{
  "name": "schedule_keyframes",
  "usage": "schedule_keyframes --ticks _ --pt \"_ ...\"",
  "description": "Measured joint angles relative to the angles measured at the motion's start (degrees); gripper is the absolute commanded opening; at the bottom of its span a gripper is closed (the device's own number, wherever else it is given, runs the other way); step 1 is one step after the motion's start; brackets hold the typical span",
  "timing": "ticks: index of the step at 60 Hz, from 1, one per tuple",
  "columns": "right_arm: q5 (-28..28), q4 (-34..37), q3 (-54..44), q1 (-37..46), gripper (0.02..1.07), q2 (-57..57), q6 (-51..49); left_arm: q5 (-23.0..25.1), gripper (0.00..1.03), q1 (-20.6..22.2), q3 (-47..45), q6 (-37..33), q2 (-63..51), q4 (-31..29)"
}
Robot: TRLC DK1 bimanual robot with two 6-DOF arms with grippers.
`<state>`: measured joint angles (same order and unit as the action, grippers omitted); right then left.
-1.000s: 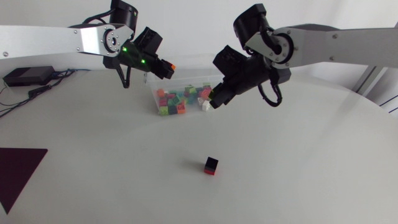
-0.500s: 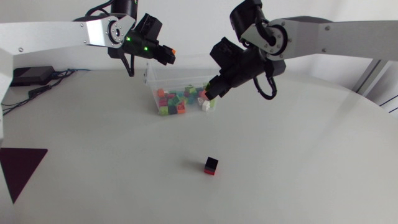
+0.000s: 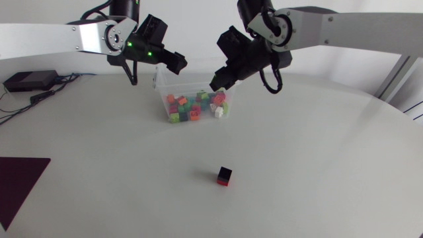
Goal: Place the duplo bricks in the container
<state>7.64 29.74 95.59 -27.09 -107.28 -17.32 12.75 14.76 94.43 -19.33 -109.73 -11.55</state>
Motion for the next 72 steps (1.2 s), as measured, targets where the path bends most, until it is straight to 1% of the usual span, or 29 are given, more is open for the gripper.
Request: schedule_keyframes --ticks 16,28,46,72 --pt "1.2 -0.8 5.9 1.3 0.2 -4.4 2.0 0.1 0.99 0.0 -14.6 -3.4 12.0 3.6" --pt "1.2 -1.3 10.3 1.3 0.2 -7.2 2.6 0.9 0.99 0.0 -22.3 -5.8 15.9 4.1" --pt "1.4 -2.1 13.2 1.3 0.2 -10.1 2.8 1.8 0.99 0.0 -27.5 -6.4 18.2 4.3" --pt "2.3 -4.7 16.0 1.3 0.2 -12.4 3.5 2.3 0.99 0.5 -30.8 -7.8 19.5 4.6"
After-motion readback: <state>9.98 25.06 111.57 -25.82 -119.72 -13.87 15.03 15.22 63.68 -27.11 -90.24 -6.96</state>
